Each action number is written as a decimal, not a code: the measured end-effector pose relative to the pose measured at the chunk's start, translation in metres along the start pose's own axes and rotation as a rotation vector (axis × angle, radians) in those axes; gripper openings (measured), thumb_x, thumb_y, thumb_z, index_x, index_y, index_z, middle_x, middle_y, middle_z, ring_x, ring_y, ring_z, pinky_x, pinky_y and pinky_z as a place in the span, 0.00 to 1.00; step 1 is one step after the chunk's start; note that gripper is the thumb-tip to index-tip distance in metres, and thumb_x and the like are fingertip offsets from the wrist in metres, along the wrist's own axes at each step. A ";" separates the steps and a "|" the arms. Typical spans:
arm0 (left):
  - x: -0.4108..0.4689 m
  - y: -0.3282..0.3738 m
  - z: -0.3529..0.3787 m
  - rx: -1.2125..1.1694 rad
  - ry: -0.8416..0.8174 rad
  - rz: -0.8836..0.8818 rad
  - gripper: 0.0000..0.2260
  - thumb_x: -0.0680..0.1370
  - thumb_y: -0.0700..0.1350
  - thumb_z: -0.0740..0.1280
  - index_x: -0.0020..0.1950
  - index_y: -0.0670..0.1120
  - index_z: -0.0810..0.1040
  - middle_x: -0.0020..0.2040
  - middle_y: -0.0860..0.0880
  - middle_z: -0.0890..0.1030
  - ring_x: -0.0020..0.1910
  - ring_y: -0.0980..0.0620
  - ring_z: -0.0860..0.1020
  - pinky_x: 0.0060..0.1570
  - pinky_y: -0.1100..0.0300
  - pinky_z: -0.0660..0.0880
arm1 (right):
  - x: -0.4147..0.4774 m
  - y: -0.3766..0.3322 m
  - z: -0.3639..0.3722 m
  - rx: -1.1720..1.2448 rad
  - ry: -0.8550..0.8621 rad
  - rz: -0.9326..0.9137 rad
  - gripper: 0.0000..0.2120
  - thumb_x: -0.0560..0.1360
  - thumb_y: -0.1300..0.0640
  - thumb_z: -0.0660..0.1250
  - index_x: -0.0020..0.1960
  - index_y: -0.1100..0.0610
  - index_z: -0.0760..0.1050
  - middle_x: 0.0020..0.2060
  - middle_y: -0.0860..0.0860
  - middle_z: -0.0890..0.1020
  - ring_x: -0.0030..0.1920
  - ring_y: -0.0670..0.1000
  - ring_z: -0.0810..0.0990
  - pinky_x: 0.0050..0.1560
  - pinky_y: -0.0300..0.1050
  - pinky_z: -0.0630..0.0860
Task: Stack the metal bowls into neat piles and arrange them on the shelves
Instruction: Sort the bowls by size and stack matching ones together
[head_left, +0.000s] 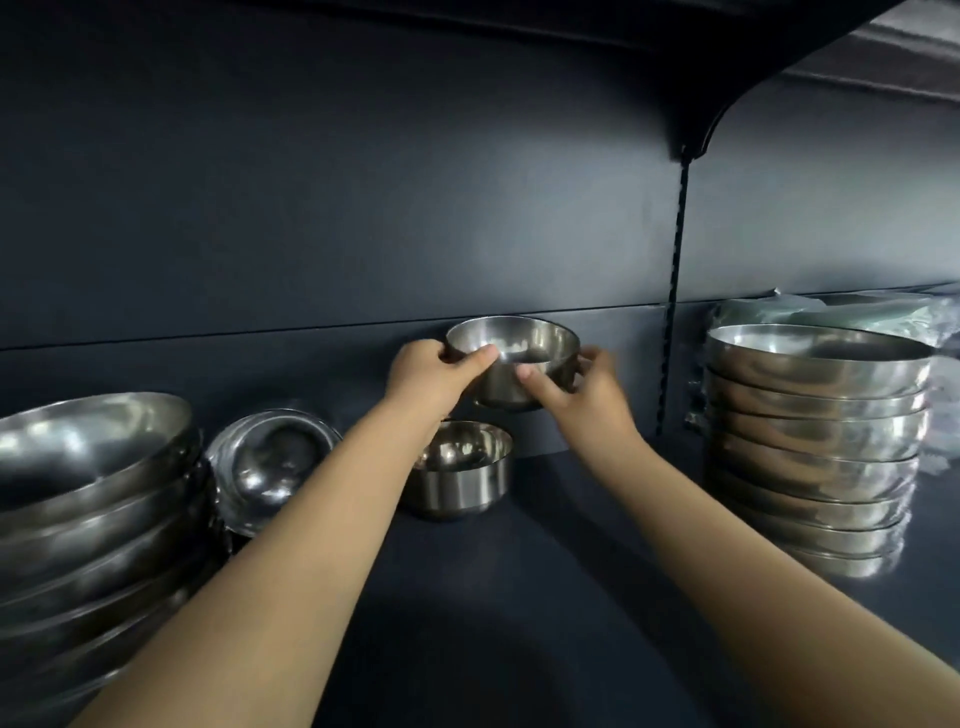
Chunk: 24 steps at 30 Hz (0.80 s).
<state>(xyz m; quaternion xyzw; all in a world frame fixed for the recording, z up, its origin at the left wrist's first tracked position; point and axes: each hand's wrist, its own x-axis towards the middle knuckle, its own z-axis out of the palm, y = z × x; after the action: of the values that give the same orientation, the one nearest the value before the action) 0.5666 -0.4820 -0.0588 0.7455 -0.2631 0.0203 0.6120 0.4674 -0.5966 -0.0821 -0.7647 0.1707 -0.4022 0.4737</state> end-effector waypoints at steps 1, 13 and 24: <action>-0.006 -0.002 -0.006 0.013 0.041 0.017 0.20 0.68 0.56 0.74 0.48 0.40 0.81 0.46 0.44 0.83 0.47 0.44 0.82 0.53 0.47 0.78 | 0.001 -0.002 0.002 0.021 -0.044 -0.004 0.31 0.71 0.50 0.73 0.67 0.61 0.63 0.54 0.49 0.72 0.53 0.46 0.72 0.53 0.37 0.67; -0.046 -0.053 -0.025 0.141 0.173 -0.163 0.22 0.73 0.58 0.67 0.59 0.44 0.76 0.59 0.48 0.78 0.57 0.49 0.77 0.60 0.53 0.73 | -0.004 0.032 0.027 -0.042 -0.418 0.030 0.29 0.67 0.40 0.72 0.60 0.58 0.76 0.54 0.52 0.82 0.54 0.50 0.80 0.53 0.41 0.74; -0.055 -0.055 -0.014 -0.198 0.098 -0.439 0.25 0.75 0.59 0.63 0.69 0.54 0.61 0.70 0.52 0.67 0.65 0.47 0.70 0.53 0.44 0.74 | -0.005 0.049 0.033 0.041 -0.527 0.040 0.28 0.69 0.51 0.75 0.63 0.48 0.65 0.63 0.49 0.73 0.63 0.49 0.72 0.64 0.46 0.70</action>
<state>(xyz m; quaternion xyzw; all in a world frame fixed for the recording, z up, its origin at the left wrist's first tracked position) 0.5462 -0.4429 -0.1249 0.7192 -0.0654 -0.1030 0.6840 0.4955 -0.5982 -0.1342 -0.8299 0.0481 -0.1830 0.5249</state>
